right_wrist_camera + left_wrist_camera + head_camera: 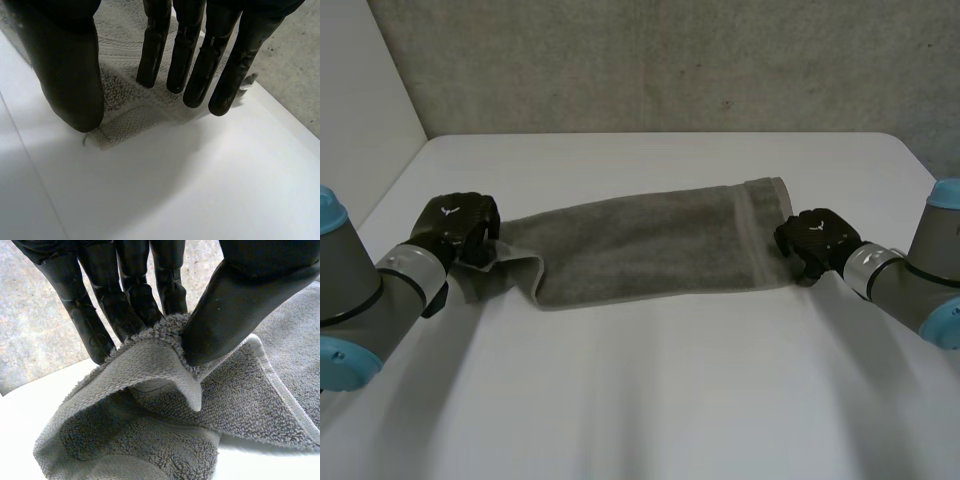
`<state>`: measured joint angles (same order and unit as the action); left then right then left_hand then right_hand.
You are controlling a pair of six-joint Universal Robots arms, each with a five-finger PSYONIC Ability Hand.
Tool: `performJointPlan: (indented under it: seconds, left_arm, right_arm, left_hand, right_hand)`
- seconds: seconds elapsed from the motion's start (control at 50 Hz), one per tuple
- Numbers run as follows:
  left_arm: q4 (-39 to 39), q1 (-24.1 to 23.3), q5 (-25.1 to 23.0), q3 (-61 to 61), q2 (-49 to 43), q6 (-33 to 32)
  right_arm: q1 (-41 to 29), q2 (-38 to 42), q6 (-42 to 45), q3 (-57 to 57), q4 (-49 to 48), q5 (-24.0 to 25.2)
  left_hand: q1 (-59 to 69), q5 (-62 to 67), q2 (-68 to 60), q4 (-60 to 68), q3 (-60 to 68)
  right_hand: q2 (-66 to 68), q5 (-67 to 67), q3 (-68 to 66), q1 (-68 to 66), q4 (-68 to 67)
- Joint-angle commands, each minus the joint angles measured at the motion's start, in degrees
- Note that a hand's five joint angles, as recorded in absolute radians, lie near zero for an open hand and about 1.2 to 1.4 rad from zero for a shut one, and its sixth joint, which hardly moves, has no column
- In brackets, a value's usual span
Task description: Fold the towel.
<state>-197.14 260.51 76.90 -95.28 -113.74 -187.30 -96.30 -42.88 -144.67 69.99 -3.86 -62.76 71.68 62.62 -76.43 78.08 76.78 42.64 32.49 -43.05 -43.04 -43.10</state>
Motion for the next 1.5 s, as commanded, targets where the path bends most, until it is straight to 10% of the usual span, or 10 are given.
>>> performJointPlan:
  seconds: [0.02, 0.26, 0.38, 0.56, 0.78, 0.98, 1.28, 1.5]
  left_arm:
    - [0.00, 0.00, 0.00, -0.09, 0.00, 0.00]
    - [0.00, 0.09, 0.00, -0.09, 0.00, 0.00]
    - [0.00, 0.00, 0.00, 0.00, 0.00, 0.00]
    - [0.70, 0.44, -0.09, 1.14, 1.06, 0.00]
    - [7.11, 1.32, 0.00, 4.21, 18.35, 1.93]
    - [17.39, 7.28, -7.19, 10.89, 26.55, 11.32]
    - [21.18, 10.46, -10.28, 23.29, 5.02, 13.71]
    - [24.96, 4.40, -2.20, 49.13, -15.73, 12.22]
  right_arm:
    - [-1.00, 0.51, -0.09, -1.34, -0.01, -0.44]
    - [-1.96, 1.22, 0.00, -2.40, -0.18, -1.66]
    - [-2.49, 1.22, 0.00, -2.83, -0.62, -1.58]
    - [-2.75, -1.60, -2.11, -2.93, 0.35, -1.58]
    - [3.30, -22.57, -23.19, -4.59, 8.33, 1.49]
    - [7.52, -32.79, -24.08, -14.68, 20.37, 3.61]
    - [0.67, -13.81, -8.61, -38.26, 36.38, -2.90]
    - [-7.15, 7.37, -2.90, -64.10, 35.77, -13.00]
  left_hand:
    - [8.32, 7.38, -3.57, 1.92, 3.22]
    - [8.32, 7.38, -3.57, 1.92, 3.22]
    - [8.32, 7.38, -3.57, 1.92, 3.22]
    - [8.32, 7.38, -3.57, 1.92, 3.22]
    - [8.32, 7.38, -3.57, 1.92, 3.22]
    - [8.32, 7.38, -3.57, 1.92, 3.22]
    - [8.32, 7.38, -3.57, 1.92, 3.22]
    - [8.32, 7.38, -3.57, 1.92, 3.22]
  right_hand:
    - [0.75, 0.90, -0.34, -0.34, -0.29]
    - [1.75, 1.90, -1.34, -1.35, -1.30]
    - [37.32, 37.46, -36.90, -36.91, -36.86]
    - [37.36, 37.51, -36.95, -36.96, -36.90]
    - [37.36, 37.51, -36.95, -36.96, -36.90]
    - [37.36, 37.51, -36.95, -36.96, -36.90]
    - [37.36, 37.51, -36.95, -36.96, -36.90]
    - [37.36, 37.51, -36.95, -36.96, -36.90]
